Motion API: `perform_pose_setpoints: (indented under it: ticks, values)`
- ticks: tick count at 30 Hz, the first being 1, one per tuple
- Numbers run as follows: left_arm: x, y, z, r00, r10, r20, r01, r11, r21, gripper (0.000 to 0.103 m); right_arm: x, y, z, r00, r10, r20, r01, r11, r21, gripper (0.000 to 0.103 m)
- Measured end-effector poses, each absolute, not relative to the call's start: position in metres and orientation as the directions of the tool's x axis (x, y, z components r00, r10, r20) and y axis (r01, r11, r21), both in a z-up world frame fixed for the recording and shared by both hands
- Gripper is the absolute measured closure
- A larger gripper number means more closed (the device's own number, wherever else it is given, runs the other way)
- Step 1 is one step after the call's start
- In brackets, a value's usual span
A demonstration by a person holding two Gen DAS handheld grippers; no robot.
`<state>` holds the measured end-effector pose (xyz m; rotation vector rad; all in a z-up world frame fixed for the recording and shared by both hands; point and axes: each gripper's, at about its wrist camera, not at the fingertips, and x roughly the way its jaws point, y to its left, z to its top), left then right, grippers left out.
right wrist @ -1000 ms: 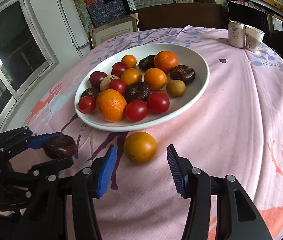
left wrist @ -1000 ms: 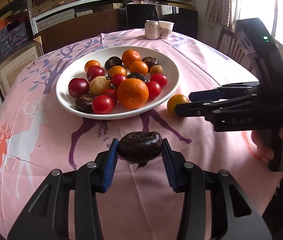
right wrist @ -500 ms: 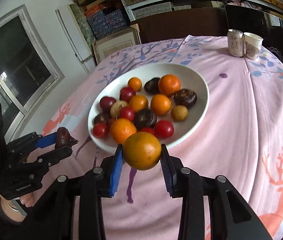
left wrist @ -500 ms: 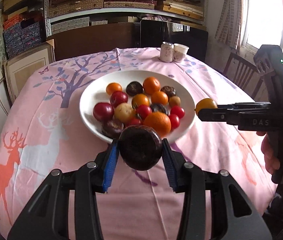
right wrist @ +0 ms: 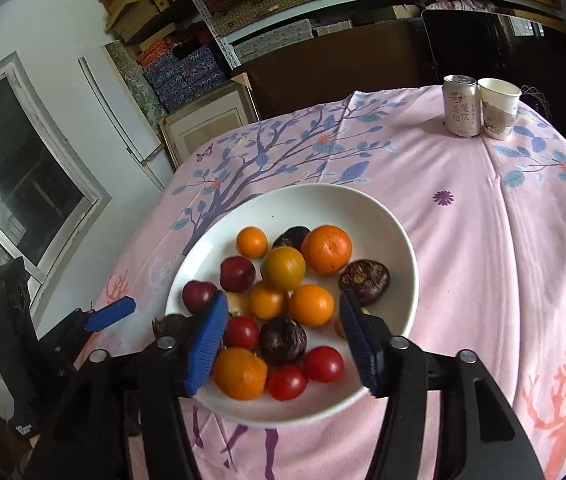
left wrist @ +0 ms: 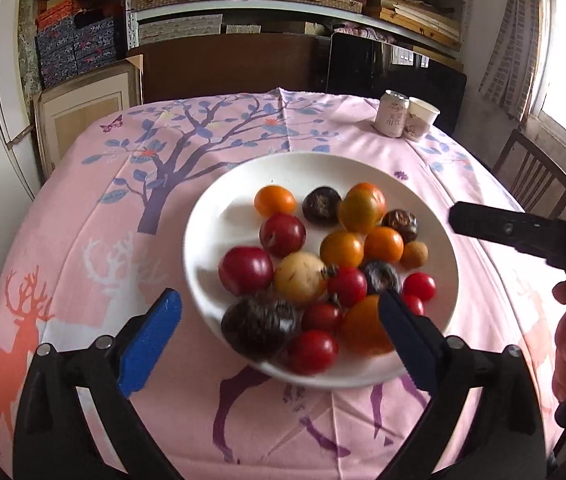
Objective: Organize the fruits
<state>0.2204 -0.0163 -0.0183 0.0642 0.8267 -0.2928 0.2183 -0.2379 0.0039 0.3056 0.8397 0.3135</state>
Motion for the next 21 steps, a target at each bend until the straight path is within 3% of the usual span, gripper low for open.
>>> perform_pose_setpoints:
  ticks: [5,9,21]
  values:
    - [0.167,0.002,-0.03,0.59,-0.261,-0.764,0.262,0.957,-0.125,0.005,0.147,-0.259,-0.01,0.639,0.399,-0.658,-0.147,0.902,0.405,0.004]
    - [0.116,0.007,-0.02,0.648,-0.18,-0.74,0.227,0.973,-0.038,0.005,0.093,-0.266,-0.018,0.653,0.403,-0.641,-0.157,0.9,0.407,0.004]
    - [0.031,-0.008,0.025,0.723,-0.178,-0.667,0.214,0.977,-0.029,0.005,0.004,-0.262,0.024,0.773,0.34,-0.535,-0.212,0.934,0.288,0.004]
